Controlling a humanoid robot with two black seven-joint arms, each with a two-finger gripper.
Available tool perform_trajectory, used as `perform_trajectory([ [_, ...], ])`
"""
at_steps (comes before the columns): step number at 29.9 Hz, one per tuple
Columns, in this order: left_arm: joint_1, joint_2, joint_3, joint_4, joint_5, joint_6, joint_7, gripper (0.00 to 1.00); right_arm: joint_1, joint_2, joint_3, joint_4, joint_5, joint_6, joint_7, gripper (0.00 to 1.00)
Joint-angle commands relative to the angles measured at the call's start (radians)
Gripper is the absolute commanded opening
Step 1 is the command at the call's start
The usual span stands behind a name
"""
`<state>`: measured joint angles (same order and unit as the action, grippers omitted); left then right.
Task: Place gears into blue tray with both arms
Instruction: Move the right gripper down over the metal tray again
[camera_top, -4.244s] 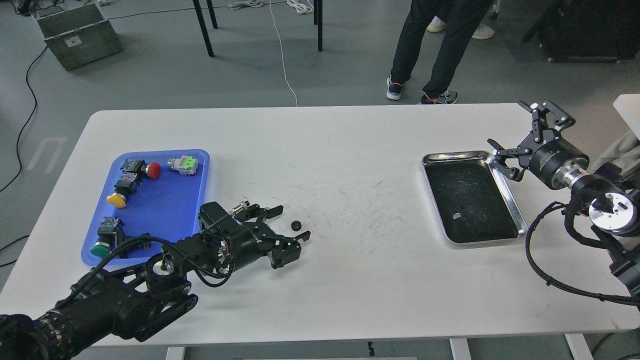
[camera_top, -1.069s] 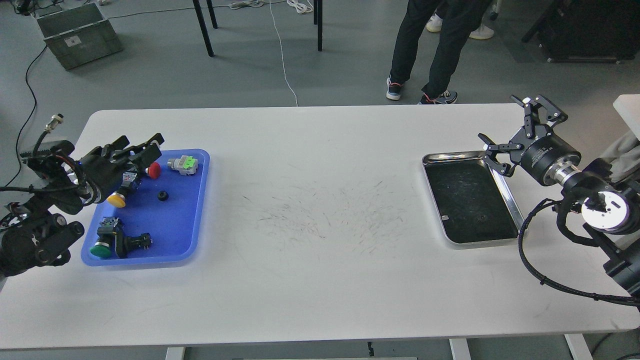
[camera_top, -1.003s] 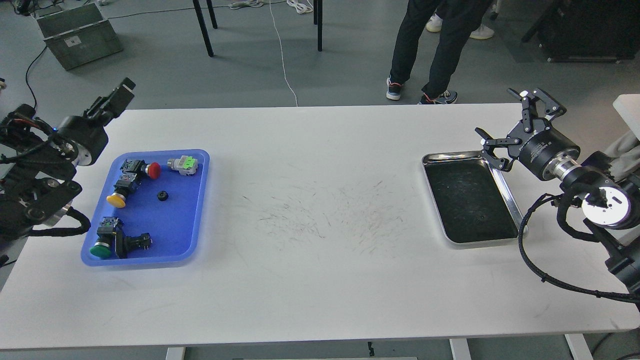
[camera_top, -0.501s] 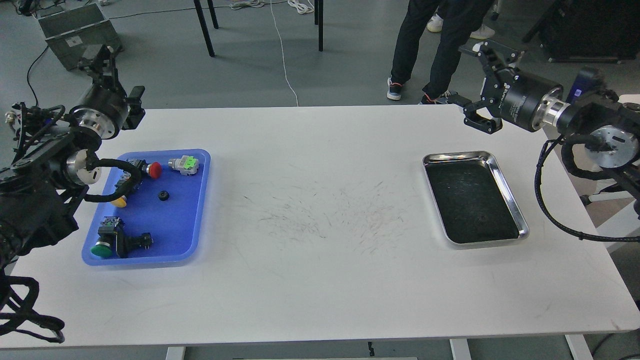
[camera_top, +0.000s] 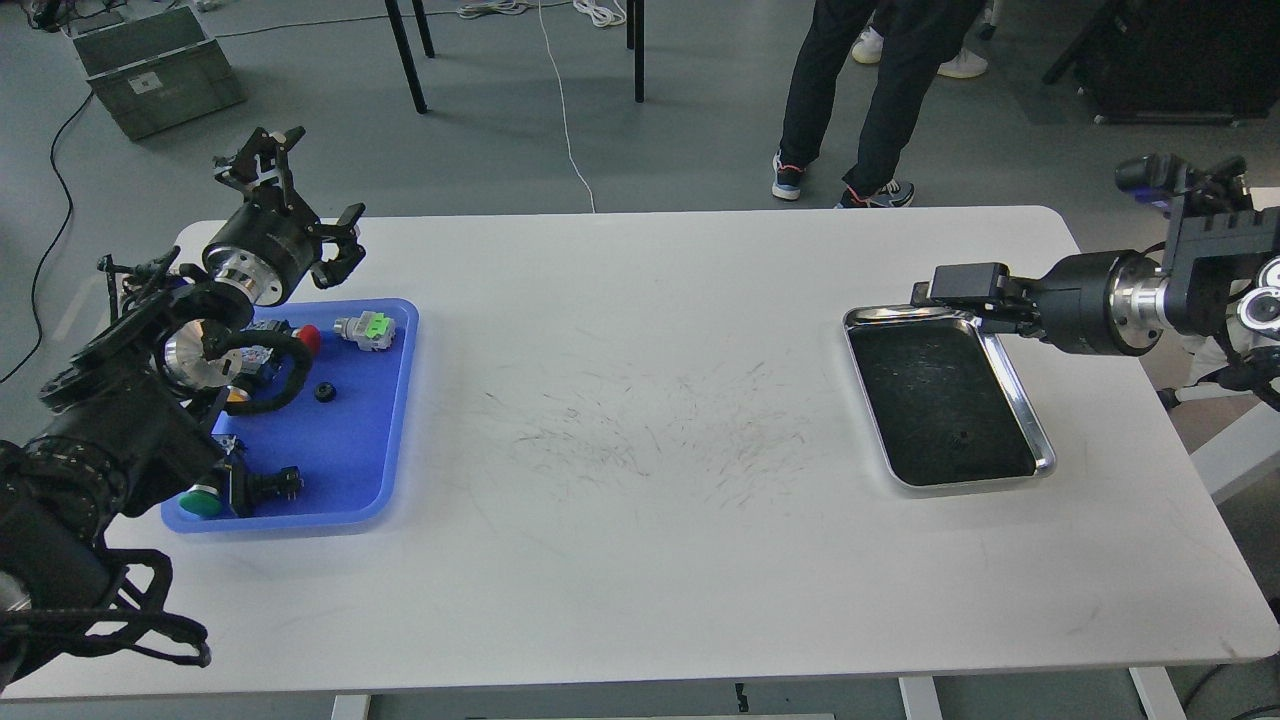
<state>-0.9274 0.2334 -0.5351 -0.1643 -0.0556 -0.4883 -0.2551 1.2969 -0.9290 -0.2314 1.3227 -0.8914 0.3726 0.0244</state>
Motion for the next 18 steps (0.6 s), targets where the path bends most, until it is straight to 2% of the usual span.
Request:
perform_trajectory([
  [1,0.001,0.0,0.004,0.002,0.002,0.004,-0.004,0.98,-0.025,-0.001,-0.039,0.009,-0.099,-0.007,0.0,0.97],
  [6,0.002,-0.002,0.004,0.005,0.003,0.007,-0.013,0.98,-0.076,0.044,-0.045,-0.011,-0.116,-0.009,-0.006,0.97],
  [11,0.004,-0.005,0.01,0.005,0.005,0.019,-0.016,0.98,-0.133,0.093,-0.046,-0.083,-0.121,-0.009,-0.032,0.97],
  [18,0.007,-0.006,0.009,0.003,0.005,0.019,-0.018,0.98,-0.168,0.136,-0.046,-0.169,-0.155,-0.011,-0.041,0.97],
])
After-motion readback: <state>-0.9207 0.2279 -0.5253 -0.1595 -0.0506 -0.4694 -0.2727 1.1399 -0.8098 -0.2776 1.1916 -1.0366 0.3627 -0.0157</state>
